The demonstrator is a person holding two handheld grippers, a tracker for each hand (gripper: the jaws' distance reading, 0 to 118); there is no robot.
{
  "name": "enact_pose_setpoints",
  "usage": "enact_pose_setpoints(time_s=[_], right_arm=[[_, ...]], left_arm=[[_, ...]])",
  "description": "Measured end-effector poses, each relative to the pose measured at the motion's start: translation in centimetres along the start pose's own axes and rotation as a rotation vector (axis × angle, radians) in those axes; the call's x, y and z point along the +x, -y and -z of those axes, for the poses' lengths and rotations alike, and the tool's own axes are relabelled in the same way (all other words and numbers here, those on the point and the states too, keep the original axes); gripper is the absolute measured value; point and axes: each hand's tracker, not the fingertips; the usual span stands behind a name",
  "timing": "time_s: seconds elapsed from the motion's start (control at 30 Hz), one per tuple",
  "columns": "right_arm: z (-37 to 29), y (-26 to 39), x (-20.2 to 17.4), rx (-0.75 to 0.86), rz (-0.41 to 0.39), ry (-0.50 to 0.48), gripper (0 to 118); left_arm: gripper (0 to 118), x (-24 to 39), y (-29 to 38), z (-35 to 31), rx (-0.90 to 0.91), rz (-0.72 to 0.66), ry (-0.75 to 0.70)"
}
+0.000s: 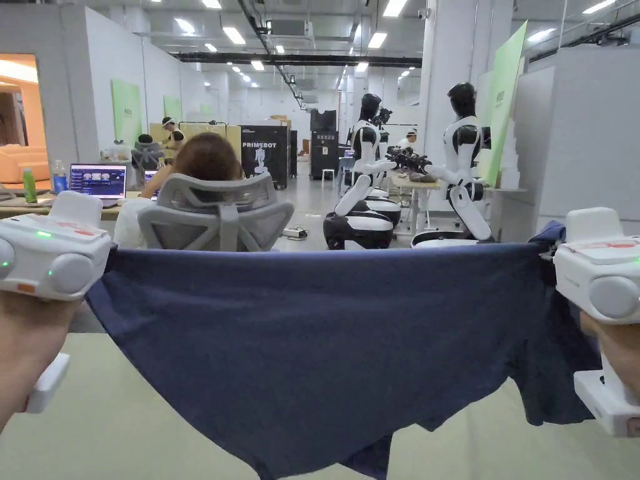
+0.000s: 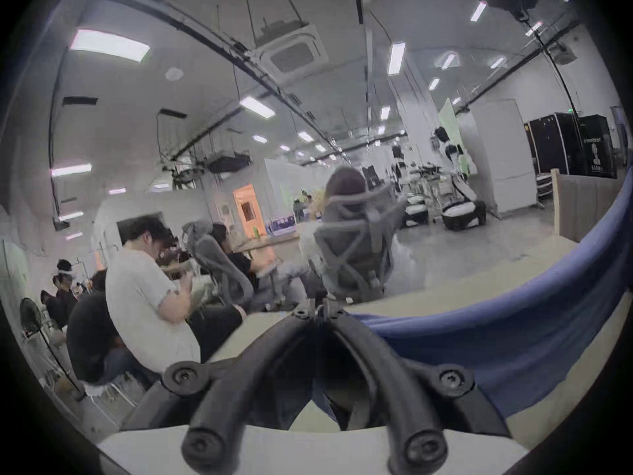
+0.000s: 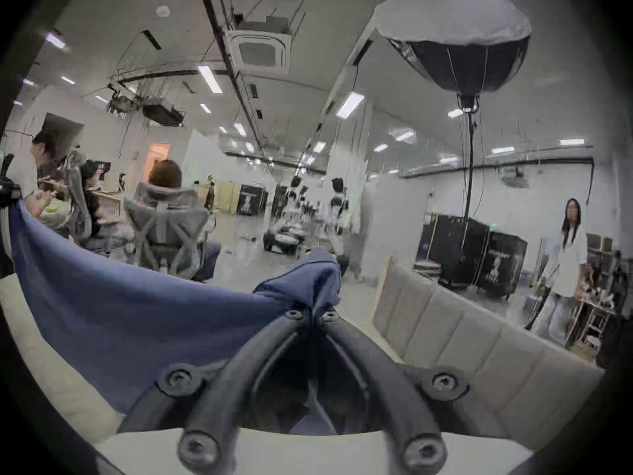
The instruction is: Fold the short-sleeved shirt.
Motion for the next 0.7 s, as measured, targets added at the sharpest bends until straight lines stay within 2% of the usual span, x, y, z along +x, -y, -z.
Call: enact_pose_setpoints(time_s=[0.17,0.4,0.57,0.67,0.7], right_arm=[[2.0,-0.5,-0.8,0.006,0.008,0.006,2],[5.8,8.4,-3.1,-0.115,0.006,-0.013,2],[5.6,11.8,-2.4,-0.18,0.032,-0.027,2],[3.4,13.4,-1.5,-0.22,0.025,-0.051,2],[2.1,14.4,-1.1,-0.251,0.002,-0.072,2]], left_arm=[[0,0.0,-1.2,2.6,-0.001,-0.027,0.012],[0,3.4,7.7,5.9,-0.147,-0.024,0.042],[0,4.2,10.7,4.7,-0.196,-0.061,0.079],[0,3.7,11.6,1.9,-0.219,-0.061,0.121],[0,3.4,12.4,0.4,-0.229,-0.081,0.143]])
